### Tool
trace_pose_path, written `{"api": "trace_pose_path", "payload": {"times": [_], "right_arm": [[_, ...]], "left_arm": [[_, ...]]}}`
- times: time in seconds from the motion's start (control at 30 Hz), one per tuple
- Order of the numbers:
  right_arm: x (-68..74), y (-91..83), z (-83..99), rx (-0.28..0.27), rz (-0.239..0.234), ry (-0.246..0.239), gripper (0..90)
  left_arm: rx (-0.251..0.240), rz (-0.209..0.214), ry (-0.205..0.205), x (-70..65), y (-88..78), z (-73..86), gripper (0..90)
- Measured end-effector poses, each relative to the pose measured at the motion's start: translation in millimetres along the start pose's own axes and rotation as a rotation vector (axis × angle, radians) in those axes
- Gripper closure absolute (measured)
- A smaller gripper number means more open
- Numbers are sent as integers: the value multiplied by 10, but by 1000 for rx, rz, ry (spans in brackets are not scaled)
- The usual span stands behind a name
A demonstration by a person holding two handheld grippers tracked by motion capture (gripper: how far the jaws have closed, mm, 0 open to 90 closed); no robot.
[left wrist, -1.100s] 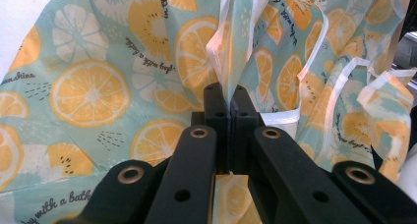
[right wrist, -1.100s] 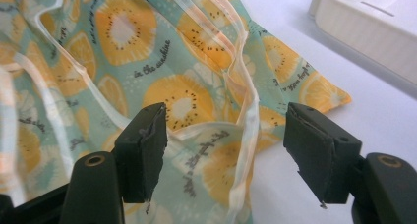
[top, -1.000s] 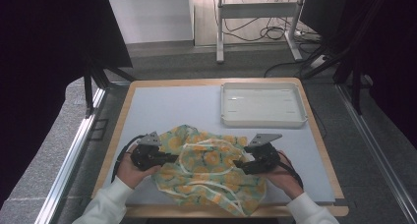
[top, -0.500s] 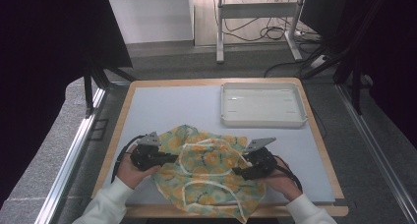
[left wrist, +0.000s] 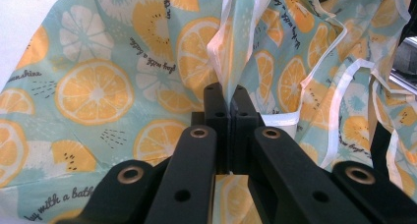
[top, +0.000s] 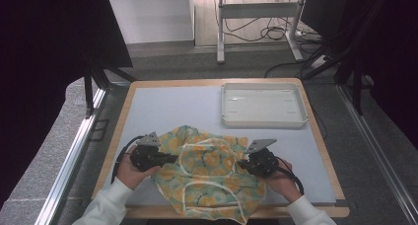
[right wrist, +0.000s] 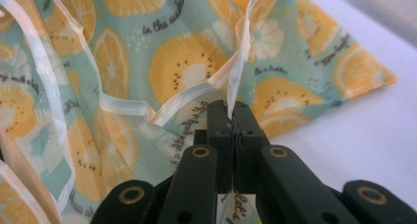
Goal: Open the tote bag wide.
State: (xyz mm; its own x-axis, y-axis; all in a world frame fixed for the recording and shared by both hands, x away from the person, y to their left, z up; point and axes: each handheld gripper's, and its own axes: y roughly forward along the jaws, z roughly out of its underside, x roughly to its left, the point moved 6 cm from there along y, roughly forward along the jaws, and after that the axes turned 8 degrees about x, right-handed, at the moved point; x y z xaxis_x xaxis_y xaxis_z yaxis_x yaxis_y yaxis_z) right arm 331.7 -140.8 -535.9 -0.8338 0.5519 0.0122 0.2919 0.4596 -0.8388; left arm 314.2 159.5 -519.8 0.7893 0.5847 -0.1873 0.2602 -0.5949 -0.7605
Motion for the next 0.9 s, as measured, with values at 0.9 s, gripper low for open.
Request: {"api": "trace_pose_path", "payload": {"times": [0.9], "right_arm": [[-203,-528,-292,-246,163,6,881]], "left_arm": [[-144,-5,-46,69,-309,-66,900]]}}
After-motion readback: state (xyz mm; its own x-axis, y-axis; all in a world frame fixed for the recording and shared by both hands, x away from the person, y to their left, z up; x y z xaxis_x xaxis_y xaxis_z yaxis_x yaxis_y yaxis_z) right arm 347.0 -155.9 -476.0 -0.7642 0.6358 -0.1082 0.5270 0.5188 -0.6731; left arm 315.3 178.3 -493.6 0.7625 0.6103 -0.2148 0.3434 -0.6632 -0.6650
